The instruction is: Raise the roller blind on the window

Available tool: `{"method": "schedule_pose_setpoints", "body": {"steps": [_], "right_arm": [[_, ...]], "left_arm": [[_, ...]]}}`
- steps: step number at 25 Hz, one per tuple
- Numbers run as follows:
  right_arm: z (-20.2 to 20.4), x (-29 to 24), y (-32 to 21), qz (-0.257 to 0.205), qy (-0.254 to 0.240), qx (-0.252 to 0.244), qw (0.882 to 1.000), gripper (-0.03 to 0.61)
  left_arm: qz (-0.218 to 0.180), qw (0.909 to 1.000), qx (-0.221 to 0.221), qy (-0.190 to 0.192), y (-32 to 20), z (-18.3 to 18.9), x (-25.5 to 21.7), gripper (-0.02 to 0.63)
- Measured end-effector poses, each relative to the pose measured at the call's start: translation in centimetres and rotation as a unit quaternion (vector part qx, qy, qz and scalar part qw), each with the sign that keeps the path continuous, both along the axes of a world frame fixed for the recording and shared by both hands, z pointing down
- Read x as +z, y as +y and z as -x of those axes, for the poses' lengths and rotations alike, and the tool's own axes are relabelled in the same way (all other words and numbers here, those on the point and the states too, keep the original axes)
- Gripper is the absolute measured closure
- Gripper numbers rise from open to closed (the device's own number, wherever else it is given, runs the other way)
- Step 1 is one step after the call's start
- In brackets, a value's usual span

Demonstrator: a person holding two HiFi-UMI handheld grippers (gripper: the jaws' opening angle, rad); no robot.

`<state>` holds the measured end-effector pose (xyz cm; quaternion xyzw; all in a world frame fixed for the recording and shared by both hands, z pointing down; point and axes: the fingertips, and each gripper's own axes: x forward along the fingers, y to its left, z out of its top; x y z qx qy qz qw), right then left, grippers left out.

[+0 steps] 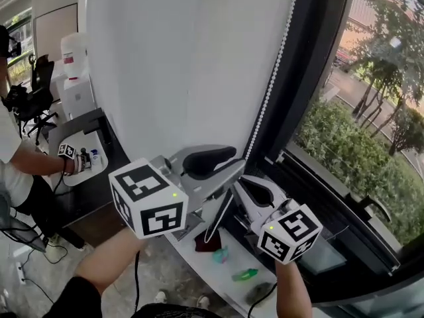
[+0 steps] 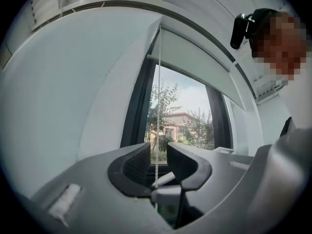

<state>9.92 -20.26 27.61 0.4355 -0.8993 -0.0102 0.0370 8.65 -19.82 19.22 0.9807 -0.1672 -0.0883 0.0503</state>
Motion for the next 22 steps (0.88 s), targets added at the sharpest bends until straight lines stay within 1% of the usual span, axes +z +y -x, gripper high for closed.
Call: {"method": "schedule_pose_setpoints", "body": {"steps": [4, 7, 9, 10, 12, 13, 15, 16, 17, 19, 20, 22], "right_arm": [[0.1, 5.1, 0.1, 0.047, -0.004, -0.003, 0.999, 0.566], [0.2, 6.4, 0.2, 0.062, -0.019, -0.004, 0.998, 0.566], [0.2, 6.6, 0.2, 0.065, -0.026, -0.002, 0.998, 0.565], [0.2, 6.6, 0.2, 0.069, -0.026, -0.002, 0.997, 0.565], [0.2, 6.5, 0.6, 0.084, -0.032, -0.015, 0.996, 0.563], [0.1, 6.2, 0.9, 0.090, -0.044, -0.029, 0.995, 0.561], [-0.6, 4.9, 1.4, 0.085, -0.082, -0.041, 0.992, 0.543], [-1.3, 4.0, 1.5, 0.076, -0.104, -0.035, 0.991, 0.488], [-2.1, 3.1, 1.6, 0.067, -0.125, -0.024, 0.989, 0.463], [-3.3, 1.8, 1.3, 0.059, -0.155, -0.001, 0.986, 0.465], [-3.6, 1.5, 1.2, 0.057, -0.158, 0.009, 0.986, 0.468], [-3.5, 1.5, 1.0, 0.053, -0.142, 0.029, 0.988, 0.479]], "left_arm": [[-0.010, 0.9998, -0.005, -0.015, -0.5, -2.0, 0.1, 0.505], [-0.027, 0.9989, -0.011, -0.037, -0.7, -3.1, 0.4, 0.508], [-0.032, 0.9983, -0.018, -0.044, -1.1, -3.1, 0.7, 0.542], [-0.029, 0.9986, -0.017, -0.042, -1.2, -3.0, 0.9, 0.598], [-0.020, 0.9993, -0.010, -0.031, -1.5, -2.8, 1.1, 0.600], [-0.019, 0.9993, -0.012, -0.029, -1.8, -2.7, 1.2, 0.599], [-0.024, 0.9985, -0.024, -0.042, -2.2, -2.3, 2.2, 0.601], [-0.022, 0.9979, -0.029, -0.053, -2.3, -2.2, 3.1, 0.601], [-0.014, 0.9974, -0.030, -0.065, -2.4, -2.2, 4.3, 0.601], [0.006, 0.9958, -0.028, -0.087, -2.4, -2.4, 7.3, 0.601], [0.014, 0.9947, -0.028, -0.098, -2.4, -2.6, 8.8, 0.601], [0.024, 0.9929, -0.032, -0.112, -2.3, -2.7, 11.3, 0.601]]}}
